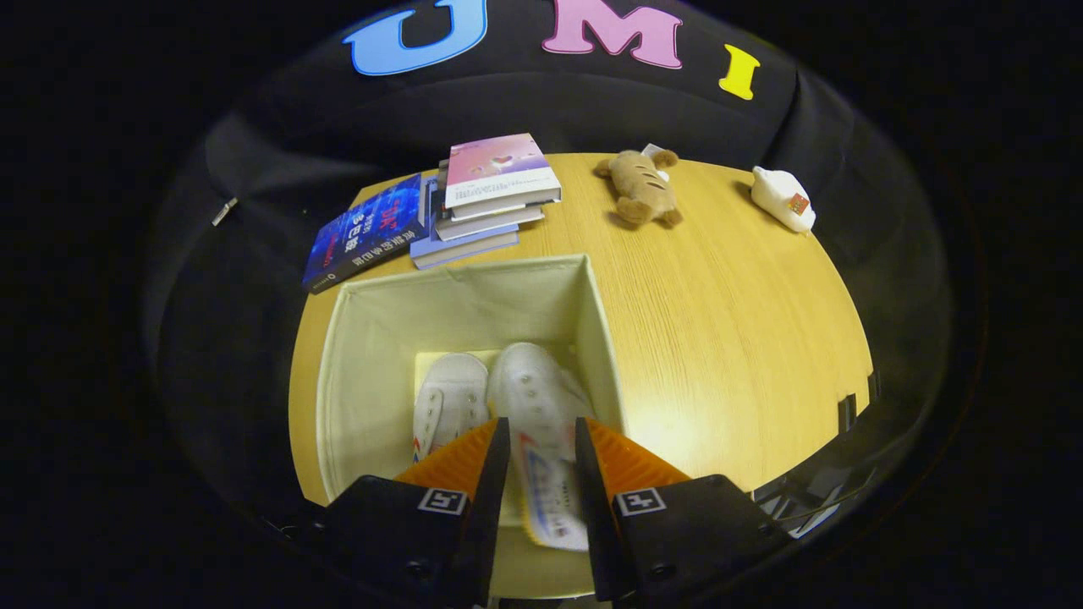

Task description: Open the storage box then place both shoes into the box .Put the left shoe in first, then the right shoe, with the right side of both shoes facing outward in a uniform manner.

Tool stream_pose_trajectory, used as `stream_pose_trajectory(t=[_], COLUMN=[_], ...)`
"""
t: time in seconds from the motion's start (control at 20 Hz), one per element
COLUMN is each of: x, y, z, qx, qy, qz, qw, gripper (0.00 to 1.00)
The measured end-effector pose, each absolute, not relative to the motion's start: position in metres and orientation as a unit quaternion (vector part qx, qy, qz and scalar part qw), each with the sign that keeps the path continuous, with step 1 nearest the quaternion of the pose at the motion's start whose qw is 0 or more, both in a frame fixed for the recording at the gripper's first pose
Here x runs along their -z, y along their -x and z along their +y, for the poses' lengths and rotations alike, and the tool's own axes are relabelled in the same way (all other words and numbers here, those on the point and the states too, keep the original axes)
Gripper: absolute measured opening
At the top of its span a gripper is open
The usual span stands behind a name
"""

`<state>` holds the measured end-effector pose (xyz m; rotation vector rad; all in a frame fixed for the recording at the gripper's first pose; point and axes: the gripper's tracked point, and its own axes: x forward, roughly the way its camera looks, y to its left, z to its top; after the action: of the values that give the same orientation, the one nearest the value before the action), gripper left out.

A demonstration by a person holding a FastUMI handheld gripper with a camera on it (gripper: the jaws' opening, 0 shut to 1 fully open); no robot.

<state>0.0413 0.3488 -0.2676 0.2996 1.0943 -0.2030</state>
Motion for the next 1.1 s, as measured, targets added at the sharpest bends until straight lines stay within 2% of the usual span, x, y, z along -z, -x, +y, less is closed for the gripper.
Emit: stream_pose_trajectory(t=[0.15, 0.25, 0.55, 1.1], x=[0.263, 0.256, 0.233, 0.159], y=[-0.040, -0.040, -0.042, -0.047], z=[0.356, 0.357, 0.333, 0.156], qx=[0.070, 0.046, -0.011, 0.047], qy=[-0.150, -0.144, -0.142, -0.127], qz=[0.513, 0.503, 0.447, 0.280], qw=[0.843, 0.851, 0.883, 0.950], gripper=[0.82, 0.90, 0.98, 0.99])
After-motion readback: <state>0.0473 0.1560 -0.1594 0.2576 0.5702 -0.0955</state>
